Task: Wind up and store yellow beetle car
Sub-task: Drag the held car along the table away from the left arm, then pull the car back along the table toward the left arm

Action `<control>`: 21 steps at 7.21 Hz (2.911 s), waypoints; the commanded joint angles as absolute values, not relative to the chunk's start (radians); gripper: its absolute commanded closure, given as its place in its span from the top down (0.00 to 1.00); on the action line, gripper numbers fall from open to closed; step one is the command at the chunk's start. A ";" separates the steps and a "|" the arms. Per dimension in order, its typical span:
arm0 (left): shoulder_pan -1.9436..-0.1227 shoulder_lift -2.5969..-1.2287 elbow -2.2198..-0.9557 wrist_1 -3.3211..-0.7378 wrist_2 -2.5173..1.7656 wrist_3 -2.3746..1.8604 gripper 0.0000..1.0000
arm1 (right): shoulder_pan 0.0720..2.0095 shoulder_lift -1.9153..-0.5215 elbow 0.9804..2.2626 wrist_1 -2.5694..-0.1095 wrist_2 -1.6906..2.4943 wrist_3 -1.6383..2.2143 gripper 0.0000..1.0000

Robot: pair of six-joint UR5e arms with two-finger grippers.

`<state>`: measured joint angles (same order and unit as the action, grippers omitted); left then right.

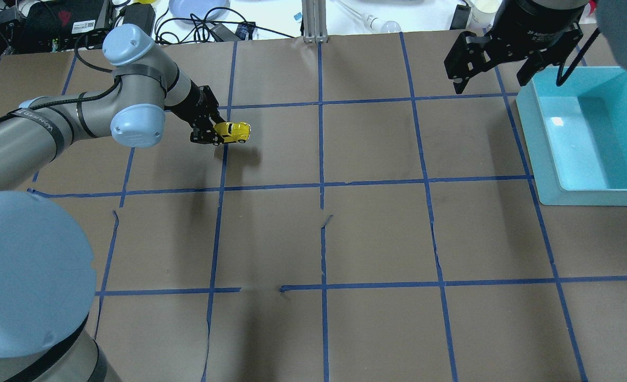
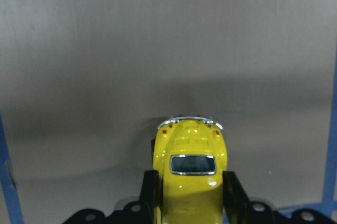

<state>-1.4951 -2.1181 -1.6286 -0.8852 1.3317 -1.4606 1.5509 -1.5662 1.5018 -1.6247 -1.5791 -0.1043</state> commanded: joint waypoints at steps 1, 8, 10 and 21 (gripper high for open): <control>-1.522 -2.137 -1.632 -0.888 1.318 -1.470 0.00 | 1.551 -1.566 1.502 -1.626 -1.580 -0.104 1.00; -1.499 -2.161 -1.620 -0.890 1.361 -1.448 0.00 | 1.551 -1.566 1.502 -1.626 -1.580 -0.104 1.00; -1.455 -2.158 -1.623 -0.890 1.370 -1.396 0.00 | 1.551 -1.566 1.502 -1.626 -1.580 -0.104 1.00; -1.284 -2.160 -1.617 -0.876 1.532 -1.223 0.00 | 1.551 -1.566 1.502 -1.624 -1.582 -0.104 1.00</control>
